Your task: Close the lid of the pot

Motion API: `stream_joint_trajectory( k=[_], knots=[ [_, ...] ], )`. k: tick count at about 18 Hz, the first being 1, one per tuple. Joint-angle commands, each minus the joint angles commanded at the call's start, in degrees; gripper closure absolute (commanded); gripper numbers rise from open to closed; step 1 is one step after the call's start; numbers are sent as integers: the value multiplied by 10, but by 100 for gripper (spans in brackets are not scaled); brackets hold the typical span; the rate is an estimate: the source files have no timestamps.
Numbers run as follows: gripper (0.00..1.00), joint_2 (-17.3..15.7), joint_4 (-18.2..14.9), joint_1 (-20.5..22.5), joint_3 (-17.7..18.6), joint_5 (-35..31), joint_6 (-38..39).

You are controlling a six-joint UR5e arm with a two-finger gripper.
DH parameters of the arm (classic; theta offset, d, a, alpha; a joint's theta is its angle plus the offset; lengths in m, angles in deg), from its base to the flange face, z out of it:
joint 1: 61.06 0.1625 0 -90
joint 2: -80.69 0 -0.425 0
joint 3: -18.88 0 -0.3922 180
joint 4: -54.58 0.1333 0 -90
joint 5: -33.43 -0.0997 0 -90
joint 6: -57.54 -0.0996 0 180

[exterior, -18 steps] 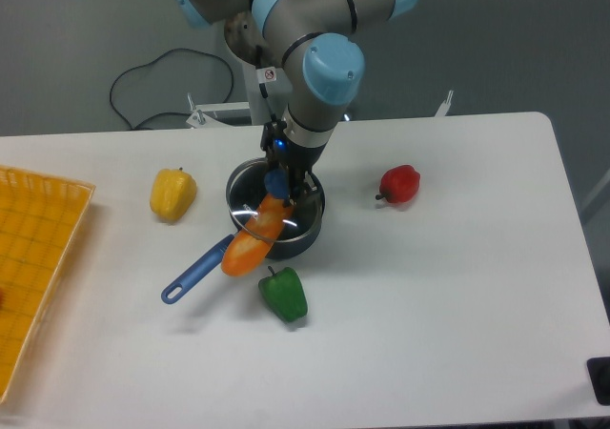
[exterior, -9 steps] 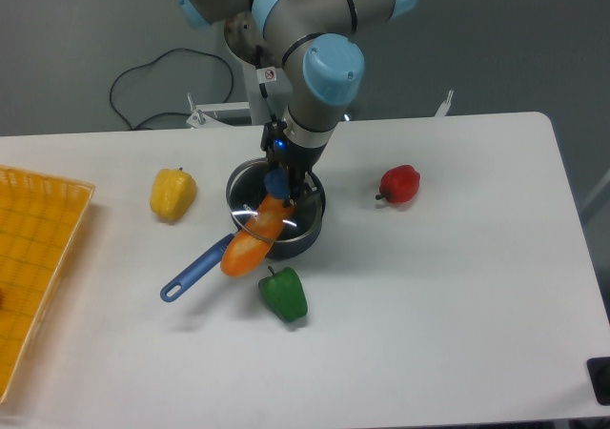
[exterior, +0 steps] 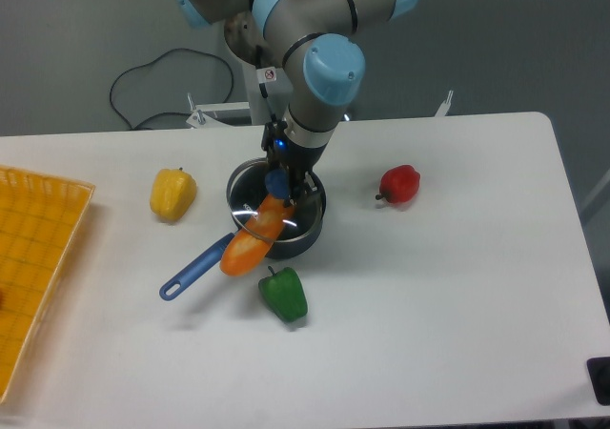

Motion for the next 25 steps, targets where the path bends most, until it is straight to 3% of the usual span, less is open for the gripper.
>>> stream_joint_trajectory(
  k=[9, 16, 25],
  knots=[
    [42, 0, 1, -1, 3, 0, -3],
    [33, 0, 1, -1, 3, 0, -3],
    [33, 1, 1, -1, 4, 0, -3]
  ],
)
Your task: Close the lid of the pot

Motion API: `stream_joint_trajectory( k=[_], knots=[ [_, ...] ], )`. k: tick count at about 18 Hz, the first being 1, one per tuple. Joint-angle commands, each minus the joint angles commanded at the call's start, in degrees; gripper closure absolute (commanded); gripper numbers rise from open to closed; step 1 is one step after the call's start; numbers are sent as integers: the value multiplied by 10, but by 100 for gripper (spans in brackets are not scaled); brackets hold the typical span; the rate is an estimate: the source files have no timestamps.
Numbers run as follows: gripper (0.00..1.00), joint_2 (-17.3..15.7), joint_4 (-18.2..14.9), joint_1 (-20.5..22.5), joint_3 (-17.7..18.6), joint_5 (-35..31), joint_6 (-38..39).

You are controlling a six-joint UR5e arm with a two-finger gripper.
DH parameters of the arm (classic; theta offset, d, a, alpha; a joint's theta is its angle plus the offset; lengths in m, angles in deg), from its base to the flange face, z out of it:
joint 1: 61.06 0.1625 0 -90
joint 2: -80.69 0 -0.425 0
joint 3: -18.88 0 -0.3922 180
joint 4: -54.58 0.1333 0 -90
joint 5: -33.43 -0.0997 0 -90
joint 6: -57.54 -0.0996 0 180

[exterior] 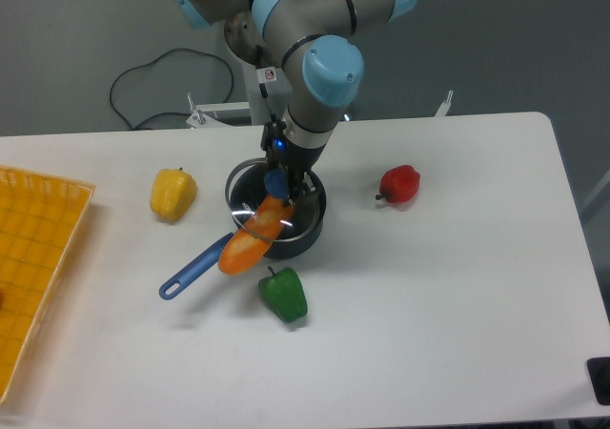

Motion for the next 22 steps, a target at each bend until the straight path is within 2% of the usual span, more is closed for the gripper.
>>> stream_joint_trajectory(
  k=[18, 22],
  knots=[
    [32, 8, -1, -1, 3, -1, 1],
    [23, 9, -1, -1, -1, -1, 1]
  ],
)
